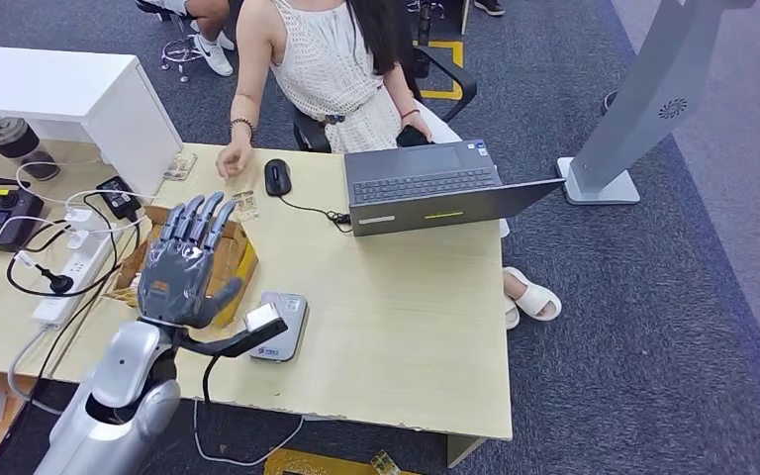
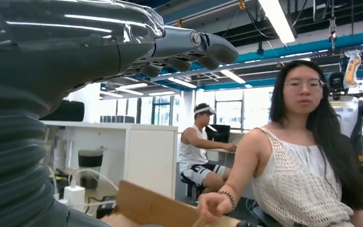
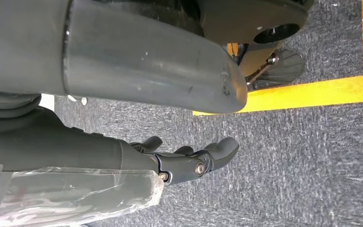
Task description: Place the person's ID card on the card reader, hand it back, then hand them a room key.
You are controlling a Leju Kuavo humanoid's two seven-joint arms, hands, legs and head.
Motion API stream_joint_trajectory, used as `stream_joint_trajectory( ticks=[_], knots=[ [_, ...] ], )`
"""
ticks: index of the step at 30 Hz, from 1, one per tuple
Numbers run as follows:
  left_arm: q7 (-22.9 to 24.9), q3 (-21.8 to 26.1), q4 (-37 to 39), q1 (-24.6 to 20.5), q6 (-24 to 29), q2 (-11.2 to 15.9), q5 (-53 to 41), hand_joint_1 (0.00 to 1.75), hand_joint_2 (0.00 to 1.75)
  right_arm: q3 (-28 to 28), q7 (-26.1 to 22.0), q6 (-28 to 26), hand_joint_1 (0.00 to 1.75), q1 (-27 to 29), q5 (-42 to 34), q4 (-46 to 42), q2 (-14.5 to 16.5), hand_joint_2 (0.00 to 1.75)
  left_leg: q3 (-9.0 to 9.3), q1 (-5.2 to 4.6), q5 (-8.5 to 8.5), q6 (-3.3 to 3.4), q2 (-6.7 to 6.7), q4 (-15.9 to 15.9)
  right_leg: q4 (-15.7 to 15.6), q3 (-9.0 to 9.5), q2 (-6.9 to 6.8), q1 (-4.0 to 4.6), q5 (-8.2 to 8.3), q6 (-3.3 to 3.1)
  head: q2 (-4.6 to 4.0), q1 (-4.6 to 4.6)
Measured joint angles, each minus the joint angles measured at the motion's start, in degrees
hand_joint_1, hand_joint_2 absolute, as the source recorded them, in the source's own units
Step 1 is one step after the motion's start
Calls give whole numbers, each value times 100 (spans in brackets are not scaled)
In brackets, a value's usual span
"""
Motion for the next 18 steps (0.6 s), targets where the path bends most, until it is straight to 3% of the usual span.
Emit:
stream_joint_trajectory(
  ticks=[2,8,18],
  knots=[
    [-91,-6,-545,761,182,98,84,0,175,-109,-32,-37,0,13,-20,-1,15,0,0,1,-2,0,-1,-1,-1,0,-1,0,-2,2,0,-1],
    [-146,107,-1027,1724,255,153,93,0,175,-263,-44,-70,0,29,-7,-2,28,0,1,0,-2,0,-2,-2,-1,2,-3,1,-3,2,0,1],
    [-4,616,-973,2001,84,145,-86,0,175,-359,-48,-63,0,33,92,-2,28,0,3,1,1,0,-5,-1,0,6,-8,1,-2,2,0,1]
  ],
)
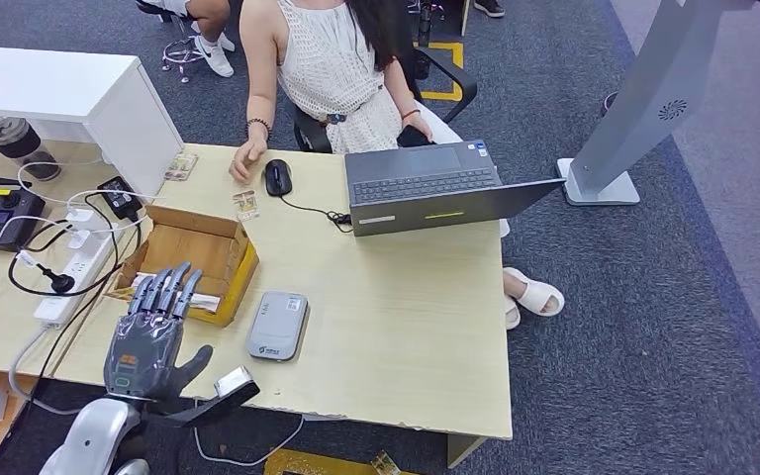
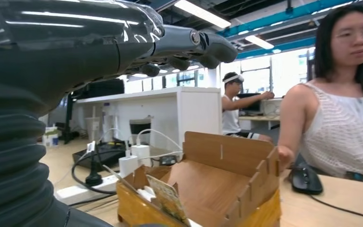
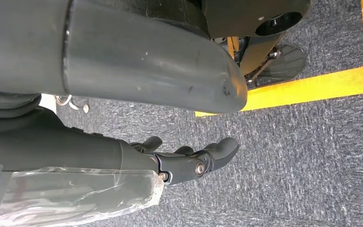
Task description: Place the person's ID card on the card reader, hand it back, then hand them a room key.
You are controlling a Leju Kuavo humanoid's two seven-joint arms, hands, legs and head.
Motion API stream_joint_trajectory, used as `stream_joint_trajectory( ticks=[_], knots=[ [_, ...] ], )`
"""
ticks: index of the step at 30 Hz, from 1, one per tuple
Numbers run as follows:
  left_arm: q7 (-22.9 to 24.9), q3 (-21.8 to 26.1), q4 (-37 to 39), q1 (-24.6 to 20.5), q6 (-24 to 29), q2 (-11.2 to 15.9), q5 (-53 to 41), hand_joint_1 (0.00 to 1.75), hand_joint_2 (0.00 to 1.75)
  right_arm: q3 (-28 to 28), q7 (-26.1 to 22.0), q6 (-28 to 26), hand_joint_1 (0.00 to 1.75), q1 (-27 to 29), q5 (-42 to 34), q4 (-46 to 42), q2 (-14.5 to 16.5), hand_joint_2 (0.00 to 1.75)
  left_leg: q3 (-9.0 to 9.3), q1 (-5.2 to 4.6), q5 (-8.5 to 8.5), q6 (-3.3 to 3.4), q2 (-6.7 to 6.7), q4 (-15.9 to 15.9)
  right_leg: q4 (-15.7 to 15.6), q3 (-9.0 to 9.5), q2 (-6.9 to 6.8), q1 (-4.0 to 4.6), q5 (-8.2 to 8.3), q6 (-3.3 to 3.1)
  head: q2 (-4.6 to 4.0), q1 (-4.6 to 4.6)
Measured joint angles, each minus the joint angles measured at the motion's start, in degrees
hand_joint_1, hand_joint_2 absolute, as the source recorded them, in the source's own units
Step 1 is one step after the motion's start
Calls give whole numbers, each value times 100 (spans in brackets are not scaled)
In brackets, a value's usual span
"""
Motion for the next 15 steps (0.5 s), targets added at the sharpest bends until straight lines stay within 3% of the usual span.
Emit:
stream_joint_trajectory(
  ticks=[7,15],
  knots=[
    [72,133,169,-74,-192,-24,-110,0,175,-29,5,17,0,-2,64,0,0,0,0,-1,0,0,-2,0,-1,-1,-2,0,0,0,0,-1],
    [123,219,776,-602,-319,-157,-235,0,175,-35,15,31,0,-16,126,0,0,0,2,0,5,0,-2,1,0,2,-3,0,3,-1,0,-1]
  ],
)
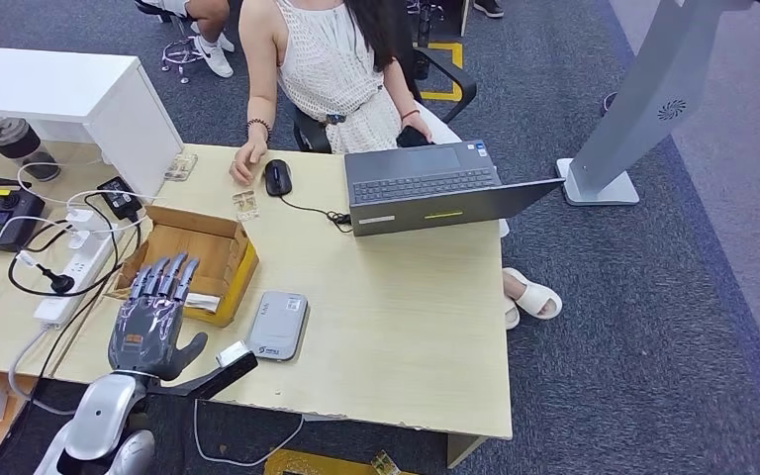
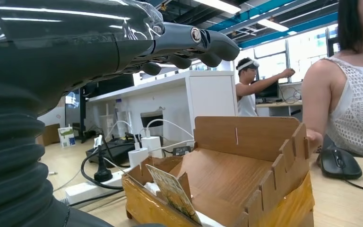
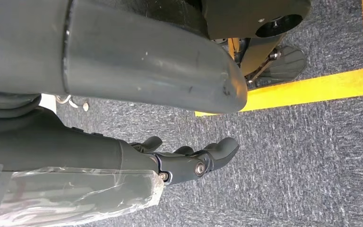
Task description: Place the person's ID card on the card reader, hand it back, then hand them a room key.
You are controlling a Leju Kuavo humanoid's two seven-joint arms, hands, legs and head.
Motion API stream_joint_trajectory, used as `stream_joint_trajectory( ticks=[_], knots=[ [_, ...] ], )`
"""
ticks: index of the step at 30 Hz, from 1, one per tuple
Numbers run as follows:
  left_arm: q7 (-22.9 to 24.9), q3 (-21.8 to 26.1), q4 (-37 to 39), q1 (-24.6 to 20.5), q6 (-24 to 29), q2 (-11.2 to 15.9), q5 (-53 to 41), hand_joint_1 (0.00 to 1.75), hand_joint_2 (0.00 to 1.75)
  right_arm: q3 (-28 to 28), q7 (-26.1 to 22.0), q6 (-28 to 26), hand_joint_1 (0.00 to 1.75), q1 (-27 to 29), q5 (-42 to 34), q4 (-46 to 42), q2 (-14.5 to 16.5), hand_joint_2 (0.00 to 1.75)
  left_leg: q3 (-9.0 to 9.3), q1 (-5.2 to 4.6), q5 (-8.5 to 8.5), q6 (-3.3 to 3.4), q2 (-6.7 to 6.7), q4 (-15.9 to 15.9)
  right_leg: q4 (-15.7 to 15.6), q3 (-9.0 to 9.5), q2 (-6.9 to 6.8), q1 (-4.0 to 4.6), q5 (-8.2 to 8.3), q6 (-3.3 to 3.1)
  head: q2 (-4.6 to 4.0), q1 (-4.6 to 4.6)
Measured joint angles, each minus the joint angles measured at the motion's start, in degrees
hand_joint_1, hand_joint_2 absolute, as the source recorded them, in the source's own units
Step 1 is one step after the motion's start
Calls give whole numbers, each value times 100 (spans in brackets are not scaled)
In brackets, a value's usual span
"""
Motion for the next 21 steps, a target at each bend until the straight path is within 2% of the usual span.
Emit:
stream_joint_trajectory(
  ticks=[11,21],
  knots=[
    [175,7,575,-454,-292,-134,-170,0,175,-38,16,48,0,-12,84,0,3,0,0,0,0,0,-1,0,0,-1,0,0,0,0,0,1],
    [369,13,837,-548,-505,-189,-256,0,175,-86,46,85,0,-12,124,0,7,0,-1,0,0,0,0,0,0,-1,0,0,0,0,0,-1]
  ],
)
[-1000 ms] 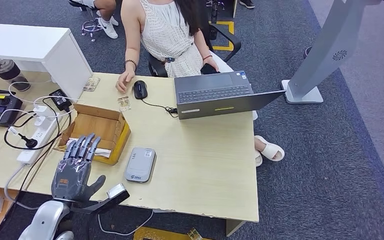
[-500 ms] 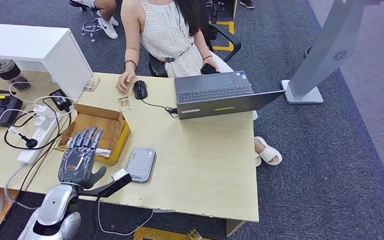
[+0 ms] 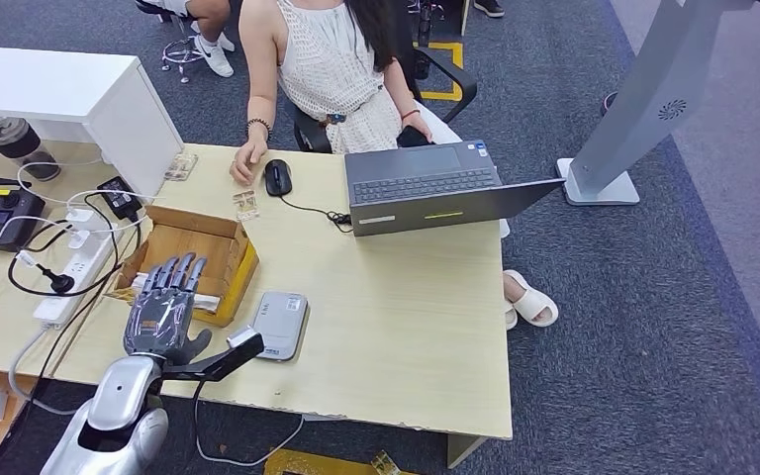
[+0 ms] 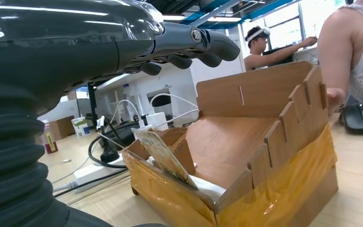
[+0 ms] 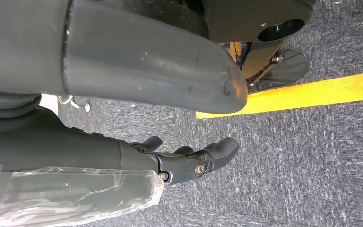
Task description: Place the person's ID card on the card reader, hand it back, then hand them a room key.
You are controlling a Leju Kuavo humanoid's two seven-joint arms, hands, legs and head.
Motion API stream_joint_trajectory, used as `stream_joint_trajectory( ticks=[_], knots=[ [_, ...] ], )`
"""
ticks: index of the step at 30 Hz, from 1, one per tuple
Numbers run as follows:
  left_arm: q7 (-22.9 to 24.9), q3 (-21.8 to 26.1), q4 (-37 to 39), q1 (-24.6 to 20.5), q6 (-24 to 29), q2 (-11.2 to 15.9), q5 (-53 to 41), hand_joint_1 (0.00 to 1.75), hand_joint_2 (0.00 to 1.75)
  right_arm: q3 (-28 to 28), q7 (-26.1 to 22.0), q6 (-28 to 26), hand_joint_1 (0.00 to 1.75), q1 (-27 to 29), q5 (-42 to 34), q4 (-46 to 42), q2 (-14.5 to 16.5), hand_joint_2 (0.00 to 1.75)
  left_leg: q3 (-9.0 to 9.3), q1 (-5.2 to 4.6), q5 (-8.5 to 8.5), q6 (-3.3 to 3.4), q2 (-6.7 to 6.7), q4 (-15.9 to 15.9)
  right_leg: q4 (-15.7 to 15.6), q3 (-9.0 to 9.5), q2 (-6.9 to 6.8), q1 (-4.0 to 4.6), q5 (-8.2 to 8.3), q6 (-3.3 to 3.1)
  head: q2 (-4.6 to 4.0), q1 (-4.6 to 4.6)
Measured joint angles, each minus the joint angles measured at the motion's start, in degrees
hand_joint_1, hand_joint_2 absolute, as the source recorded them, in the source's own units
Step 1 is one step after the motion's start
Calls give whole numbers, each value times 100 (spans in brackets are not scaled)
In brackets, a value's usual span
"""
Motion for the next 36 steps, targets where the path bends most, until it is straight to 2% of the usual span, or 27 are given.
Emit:
stream_joint_trajectory(
  ticks=[7,24,26,28,30,36],
  knots=[
    [235,110,36,-4,-183,-14,-51,0,175,-71,54,2,0,0,64,0,6,0,0,0,0,0,0,0,0,0,0,0,0,0,0,0],
    [243,345,118,-8,-206,-47,-31,0,175,-103,57,5,0,0,149,0,8,0,0,0,0,0,0,0,0,0,0,0,0,0,0,0],
    [243,353,124,-8,-206,-50,-31,19,175,-104,57,4,0,0,149,0,8,0,0,0,0,0,0,0,0,0,0,0,0,0,0,0],
    [243,365,125,-8,-206,-52,-31,106,175,-105,57,4,0,0,150,0,8,0,0,0,0,0,0,0,0,0,0,0,0,0,0,0],
    [243,384,125,-8,-205,-54,-31,175,175,-106,57,6,0,0,153,0,8,0,0,0,0,0,0,0,0,0,0,0,0,0,0,1],
    [223,406,125,-8,-213,-54,4,175,175,-121,57,8,0,0,160,0,8,0,0,0,0,0,0,0,0,0,0,0,0,0,0,1]
  ],
)
